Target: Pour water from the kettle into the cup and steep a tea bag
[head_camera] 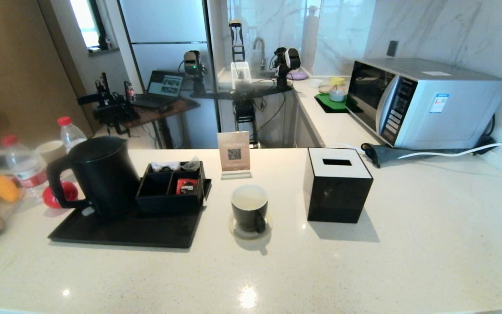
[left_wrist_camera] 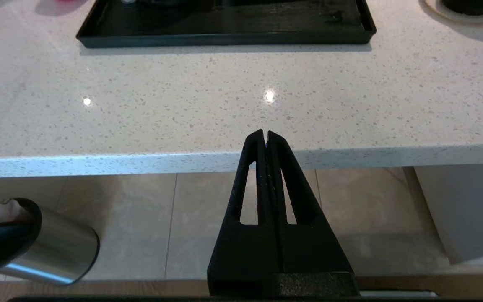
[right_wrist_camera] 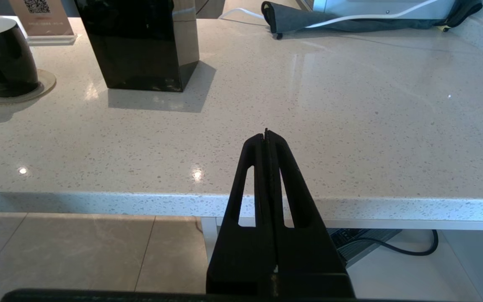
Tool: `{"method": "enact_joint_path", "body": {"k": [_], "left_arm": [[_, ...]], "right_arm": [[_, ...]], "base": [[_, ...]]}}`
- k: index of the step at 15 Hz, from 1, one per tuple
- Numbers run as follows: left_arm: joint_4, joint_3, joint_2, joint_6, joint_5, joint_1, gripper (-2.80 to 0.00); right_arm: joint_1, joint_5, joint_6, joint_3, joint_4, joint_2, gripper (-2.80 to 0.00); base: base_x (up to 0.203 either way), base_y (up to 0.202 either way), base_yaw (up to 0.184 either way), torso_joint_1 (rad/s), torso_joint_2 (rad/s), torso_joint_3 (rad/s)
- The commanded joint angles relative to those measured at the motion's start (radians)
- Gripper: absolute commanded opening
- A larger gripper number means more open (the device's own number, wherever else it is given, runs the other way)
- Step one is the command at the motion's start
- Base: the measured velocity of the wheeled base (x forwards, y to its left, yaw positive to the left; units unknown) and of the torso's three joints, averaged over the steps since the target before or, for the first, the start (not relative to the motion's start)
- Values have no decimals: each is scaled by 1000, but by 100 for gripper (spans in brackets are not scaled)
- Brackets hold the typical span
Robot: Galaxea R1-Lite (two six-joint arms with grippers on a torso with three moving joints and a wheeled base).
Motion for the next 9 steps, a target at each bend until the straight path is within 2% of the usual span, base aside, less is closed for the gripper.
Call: {"method": "enact_joint_path", "body": {"k": [1,9], "left_arm": [[14,0,-78,20,0,-1,-280],[14,0,-103,36,-2,-8,-280]], "right_arm": [[0,0,0,0,0,0,-280],[0,0,0,0,0,0,-280]], "base": [[0,0,0,0,0,0],[0,0,0,0,0,0]]}}
